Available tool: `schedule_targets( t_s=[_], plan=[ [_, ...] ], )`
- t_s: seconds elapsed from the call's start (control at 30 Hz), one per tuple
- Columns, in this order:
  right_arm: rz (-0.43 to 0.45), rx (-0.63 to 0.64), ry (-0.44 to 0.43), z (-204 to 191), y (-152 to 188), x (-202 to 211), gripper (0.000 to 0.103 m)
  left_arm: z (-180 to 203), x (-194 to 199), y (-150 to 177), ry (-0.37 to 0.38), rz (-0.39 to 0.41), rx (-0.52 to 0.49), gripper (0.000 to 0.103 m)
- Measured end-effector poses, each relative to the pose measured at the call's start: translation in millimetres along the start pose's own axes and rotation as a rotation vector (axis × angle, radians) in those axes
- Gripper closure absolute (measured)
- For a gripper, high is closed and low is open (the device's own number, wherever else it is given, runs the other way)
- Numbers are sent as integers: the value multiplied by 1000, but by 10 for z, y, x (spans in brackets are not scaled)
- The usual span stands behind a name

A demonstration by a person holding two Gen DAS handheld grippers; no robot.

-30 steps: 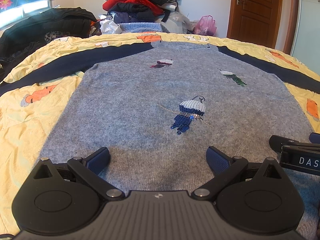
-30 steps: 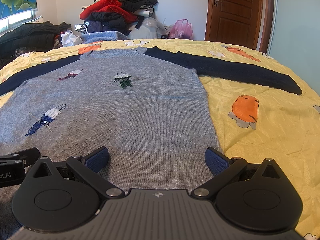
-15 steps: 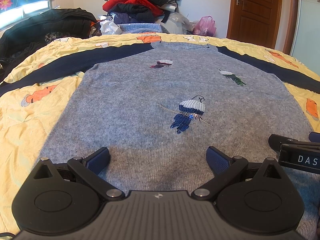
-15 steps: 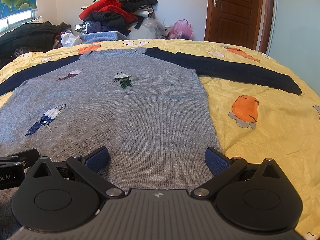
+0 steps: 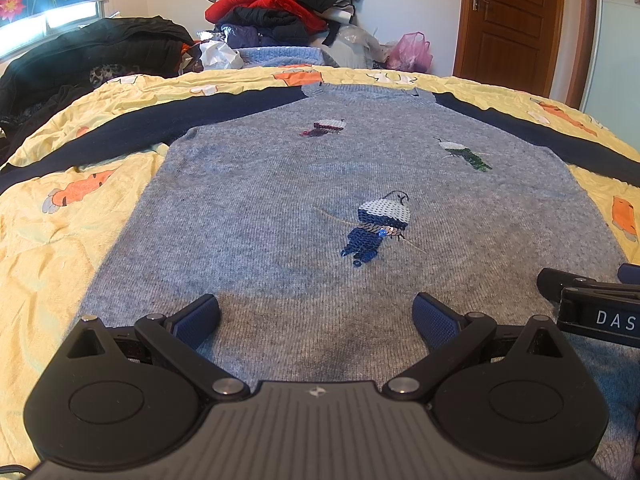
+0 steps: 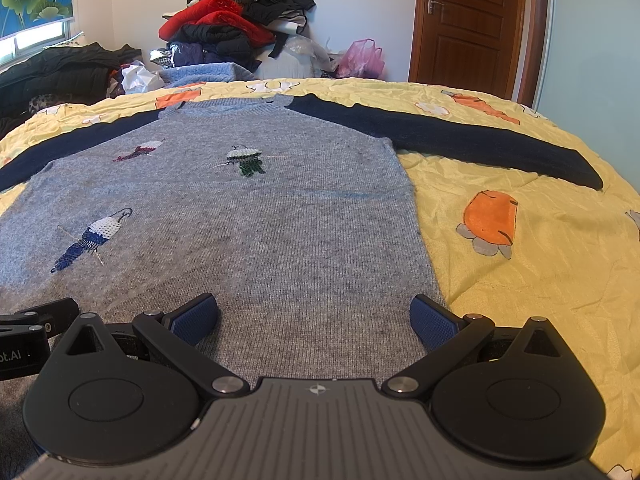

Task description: Fold small clothes

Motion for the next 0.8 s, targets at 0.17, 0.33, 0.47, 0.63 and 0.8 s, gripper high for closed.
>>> schedule_targets(
  t_s=[0.17, 0.33, 0.47, 0.63, 0.8],
  plan=[
    [0, 0, 0, 1, 0, 1, 0, 0, -1, 1, 0, 0, 0, 0],
    [1, -2, -12, 11, 3, 9, 0, 0, -1, 2, 0, 1, 0, 0],
    [-13, -5, -100, 84, -44, 73, 1, 0, -1, 2, 1, 1, 0, 0],
    [94, -146, -183, 588, -353, 273, 1, 3, -1, 2, 0, 1, 0, 0],
    [219, -403, -130, 1700, -824, 300, 1, 1, 2, 4, 0, 1, 0, 0]
  ],
)
Point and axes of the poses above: each gripper's, at about its wrist camera, not at the fingertips, and x roughly against the way its jaws point, z to its right, y to its underside, the point moved 2 cm from there along -x, roughly the way its jaws point, and after that the axes turned 13 degrees about -y, right-handed, at the moved point
